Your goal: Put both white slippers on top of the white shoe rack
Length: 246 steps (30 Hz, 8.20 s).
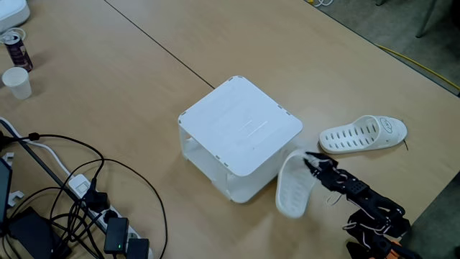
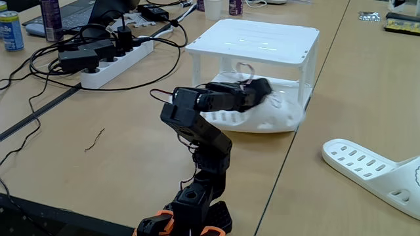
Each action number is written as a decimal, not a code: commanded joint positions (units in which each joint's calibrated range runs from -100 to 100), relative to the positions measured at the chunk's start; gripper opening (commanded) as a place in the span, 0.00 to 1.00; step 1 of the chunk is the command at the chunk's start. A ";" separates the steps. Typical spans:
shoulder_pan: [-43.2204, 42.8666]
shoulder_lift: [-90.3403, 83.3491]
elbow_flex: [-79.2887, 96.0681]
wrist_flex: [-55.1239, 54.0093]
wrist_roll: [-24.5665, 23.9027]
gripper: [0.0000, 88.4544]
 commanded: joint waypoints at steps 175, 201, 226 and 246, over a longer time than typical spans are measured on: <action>14.64 2.27 16.77 5.52 25.91 0.01; -30.43 -13.38 22.37 5.52 25.91 0.01; -24.92 -13.38 18.04 5.00 25.91 0.16; -30.43 -10.77 18.31 4.92 25.91 0.16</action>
